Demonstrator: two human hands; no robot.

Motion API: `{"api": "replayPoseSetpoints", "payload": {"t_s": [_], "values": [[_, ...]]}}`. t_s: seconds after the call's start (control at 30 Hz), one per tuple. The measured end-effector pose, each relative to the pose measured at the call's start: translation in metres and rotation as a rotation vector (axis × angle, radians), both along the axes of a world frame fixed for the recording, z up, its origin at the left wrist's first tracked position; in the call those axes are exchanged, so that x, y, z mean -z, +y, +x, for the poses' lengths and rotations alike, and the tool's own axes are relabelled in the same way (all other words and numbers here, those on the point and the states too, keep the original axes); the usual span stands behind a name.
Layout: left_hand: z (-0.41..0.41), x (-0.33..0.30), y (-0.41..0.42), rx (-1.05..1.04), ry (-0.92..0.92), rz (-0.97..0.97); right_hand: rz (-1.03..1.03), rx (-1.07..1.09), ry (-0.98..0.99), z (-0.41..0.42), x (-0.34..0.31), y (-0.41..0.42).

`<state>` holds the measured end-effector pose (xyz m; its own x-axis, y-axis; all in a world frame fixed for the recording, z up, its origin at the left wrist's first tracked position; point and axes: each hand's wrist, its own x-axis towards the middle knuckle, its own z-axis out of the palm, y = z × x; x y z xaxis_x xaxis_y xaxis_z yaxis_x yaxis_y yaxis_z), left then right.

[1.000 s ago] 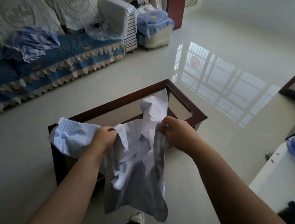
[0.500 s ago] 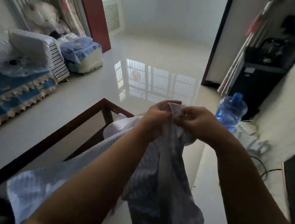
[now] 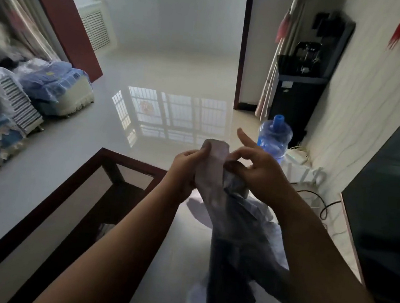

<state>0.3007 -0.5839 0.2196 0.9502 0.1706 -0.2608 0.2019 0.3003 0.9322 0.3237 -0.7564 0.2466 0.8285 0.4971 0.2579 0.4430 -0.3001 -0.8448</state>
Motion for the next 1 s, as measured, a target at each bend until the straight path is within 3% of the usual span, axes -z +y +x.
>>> {"api": "replayPoseSetpoints", "payload": {"t_s": [0.1, 0.3, 0.6, 0.8, 1.0], "values": [[-0.012, -0.002, 0.029, 0.018, -0.029, 0.078, -0.047, -0.060, -0.007, -0.003, -0.002, 0.030], [-0.038, -0.022, 0.076, -0.039, -0.162, 0.419, 0.148, -0.036, 0.012, -0.011, -0.003, 0.097], [-0.065, -0.035, 0.133, 0.123, -0.277, 0.916, 0.500, 0.221, 0.082, -0.032, -0.012, 0.172], [-0.072, -0.033, 0.163, 0.117, -0.376, 0.957, 0.581, 0.237, 0.353, -0.033, -0.010, 0.198], [-0.078, -0.032, 0.184, 0.167, -0.353, 1.020, 0.396, 0.200, 0.248, -0.035, -0.012, 0.219]]}}
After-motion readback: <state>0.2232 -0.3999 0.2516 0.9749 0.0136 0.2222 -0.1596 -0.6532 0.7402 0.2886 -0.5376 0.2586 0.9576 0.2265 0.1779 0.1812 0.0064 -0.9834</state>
